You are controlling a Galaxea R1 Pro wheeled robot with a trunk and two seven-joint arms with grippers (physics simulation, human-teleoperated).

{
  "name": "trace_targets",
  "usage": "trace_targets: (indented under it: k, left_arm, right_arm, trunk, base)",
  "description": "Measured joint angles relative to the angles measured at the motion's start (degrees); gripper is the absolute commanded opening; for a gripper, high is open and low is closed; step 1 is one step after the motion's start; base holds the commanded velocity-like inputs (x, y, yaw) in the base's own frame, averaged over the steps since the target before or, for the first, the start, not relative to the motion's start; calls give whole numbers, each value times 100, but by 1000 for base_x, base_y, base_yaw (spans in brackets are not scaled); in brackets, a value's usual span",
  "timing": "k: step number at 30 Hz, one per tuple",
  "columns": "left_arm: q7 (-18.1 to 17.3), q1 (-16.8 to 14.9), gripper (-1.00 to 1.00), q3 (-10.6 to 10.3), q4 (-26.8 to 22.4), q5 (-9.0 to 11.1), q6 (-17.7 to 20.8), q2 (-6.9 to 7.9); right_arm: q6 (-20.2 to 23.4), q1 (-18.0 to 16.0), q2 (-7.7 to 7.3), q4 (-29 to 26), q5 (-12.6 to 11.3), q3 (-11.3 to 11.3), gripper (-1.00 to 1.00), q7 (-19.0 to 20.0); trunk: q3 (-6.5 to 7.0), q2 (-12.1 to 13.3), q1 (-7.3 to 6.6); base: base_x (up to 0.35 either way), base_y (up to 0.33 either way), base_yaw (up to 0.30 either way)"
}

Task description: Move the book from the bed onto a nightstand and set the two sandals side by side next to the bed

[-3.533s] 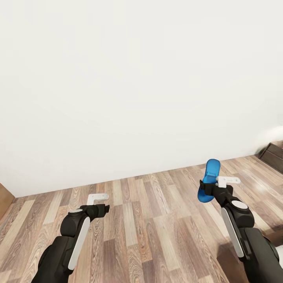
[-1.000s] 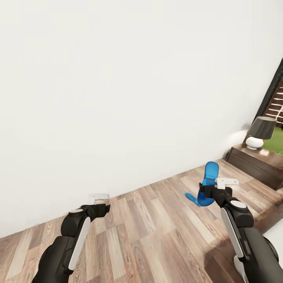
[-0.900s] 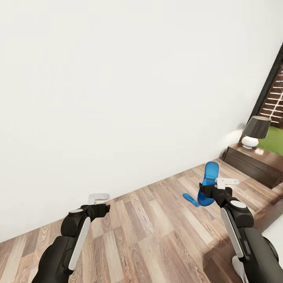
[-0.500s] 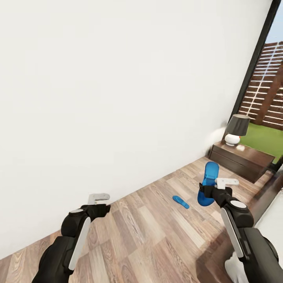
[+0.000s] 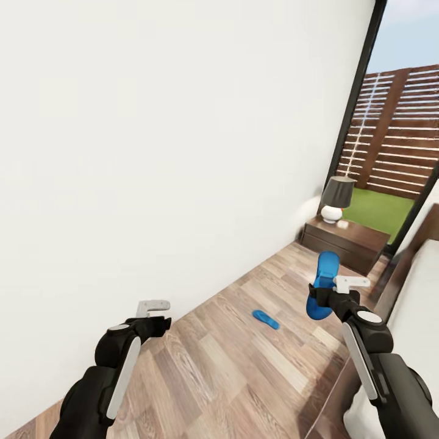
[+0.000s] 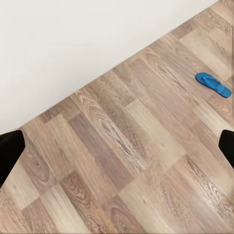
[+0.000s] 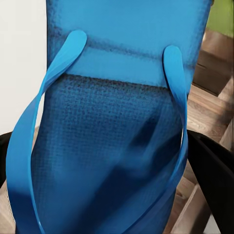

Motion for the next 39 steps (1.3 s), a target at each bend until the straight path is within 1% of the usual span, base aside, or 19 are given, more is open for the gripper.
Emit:
trace_targets:
  k: [6, 12, 14, 21, 34, 39]
  left_arm:
    - [2, 0, 100, -6, 0, 0, 0, -2]
    - [30, 0, 100, -171, 0, -16, -14, 0]
    - [39, 1, 100, -209, 1, -22, -17, 3]
    - [44, 1, 100, -227, -1, -24, -20, 3]
    - [45, 1, 100, -228, -2, -24, -28, 1]
    - [38, 6, 100, -228, -2, -25, -28, 2]
  right_arm:
    - [3, -2, 0, 1, 0, -1, -100, 0]
    - [2, 0, 0, 1, -1, 0, -100, 0]
    - [3, -1, 1, 1, -1, 0, -100, 0]
    - [6, -1, 1, 1, -1, -4, -100, 0]
    - [9, -1, 1, 0, -3, -8, -100, 0]
    - [14, -1, 1, 1, -2, -8, -100, 0]
  trunk:
    - [21, 0, 0]
    - [42, 0, 0]
    - [49, 0, -1]
    - [71, 0, -1]
    - [23, 0, -1]
    - [-12, 1, 2]
  base:
    - [171, 297, -285]
    - [211, 232, -285]
    - [300, 63, -285]
    - [330, 11, -278]
    - [334, 0, -232]
    - [74, 0, -145]
